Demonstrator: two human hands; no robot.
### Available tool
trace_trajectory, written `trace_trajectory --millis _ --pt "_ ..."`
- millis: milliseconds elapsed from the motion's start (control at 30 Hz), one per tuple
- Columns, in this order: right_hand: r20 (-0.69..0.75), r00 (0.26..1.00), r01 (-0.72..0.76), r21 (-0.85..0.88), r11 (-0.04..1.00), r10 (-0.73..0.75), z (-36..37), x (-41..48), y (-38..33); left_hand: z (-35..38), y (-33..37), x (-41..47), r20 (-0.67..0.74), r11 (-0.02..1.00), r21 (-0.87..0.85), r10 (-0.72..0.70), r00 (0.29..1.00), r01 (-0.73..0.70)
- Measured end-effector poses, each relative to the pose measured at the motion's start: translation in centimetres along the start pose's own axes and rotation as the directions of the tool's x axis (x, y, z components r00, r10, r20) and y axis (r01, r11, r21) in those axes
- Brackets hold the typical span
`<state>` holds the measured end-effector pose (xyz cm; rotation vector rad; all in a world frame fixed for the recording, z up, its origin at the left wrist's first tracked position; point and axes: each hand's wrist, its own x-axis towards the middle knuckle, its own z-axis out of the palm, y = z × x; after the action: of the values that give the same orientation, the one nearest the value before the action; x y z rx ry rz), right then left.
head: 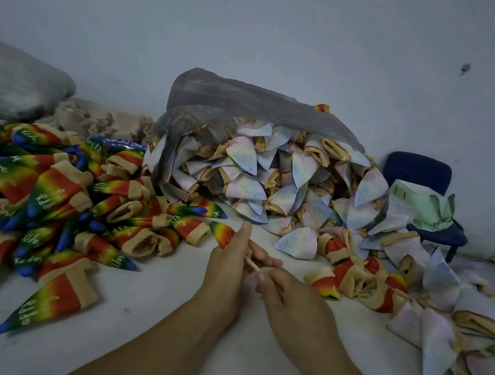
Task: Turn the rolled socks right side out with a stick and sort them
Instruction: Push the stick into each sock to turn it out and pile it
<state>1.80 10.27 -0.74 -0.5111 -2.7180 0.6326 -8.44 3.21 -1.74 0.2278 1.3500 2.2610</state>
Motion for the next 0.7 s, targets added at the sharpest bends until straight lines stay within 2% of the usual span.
trace_trajectory --millis 133,267,367,433,500,567,600,700 --pt "-0.027 0.999 0.036 -0.177 0.984 -0.042 -0.7 -0.4 -0.1 -0.8 0.3 0.5 -0.117 0.993 -0.041 0.103 0.988 -0.109" --pt "-0.113 0.992 0.015 -0.334 0.942 -0.056 -0.9 -0.6 -0.5 -0.1 0.0 0.1 -0.028 0.998 -0.052 0.019 0.999 -0.021" --pt "-0.115 0.993 -0.022 -0.344 0.939 -0.019 -0.7 -0.7 -0.6 0.3 0.0 -0.4 0.066 1.000 -0.026 -0.009 0.998 0.010" --pt "-0.093 0.996 -0.023 -0.258 0.966 -0.001 -0.6 -0.4 -0.5 0.4 0.0 -0.6 0.125 0.999 0.032 -0.015 0.992 0.011" --pt "-0.030 0.998 -0.056 -0.019 0.998 0.056 -0.4 0.2 -0.4 0.6 -0.1 -0.8 0.152 0.990 0.140 -0.019 0.988 -0.003" --pt "0.027 0.997 -0.080 0.247 0.966 0.075 -0.2 0.6 -0.3 0.8 -0.3 -0.7 0.125 0.975 0.222 -0.021 0.992 -0.007" --pt "0.045 0.997 -0.078 0.313 0.946 0.067 -0.3 0.7 -0.2 0.8 -0.4 -0.7 0.117 0.970 0.242 -0.023 0.993 -0.006" --pt "0.037 0.999 -0.028 0.280 0.960 0.018 -0.5 0.6 0.7 0.7 -0.5 -0.8 0.177 0.978 0.208 -0.019 0.984 -0.019"
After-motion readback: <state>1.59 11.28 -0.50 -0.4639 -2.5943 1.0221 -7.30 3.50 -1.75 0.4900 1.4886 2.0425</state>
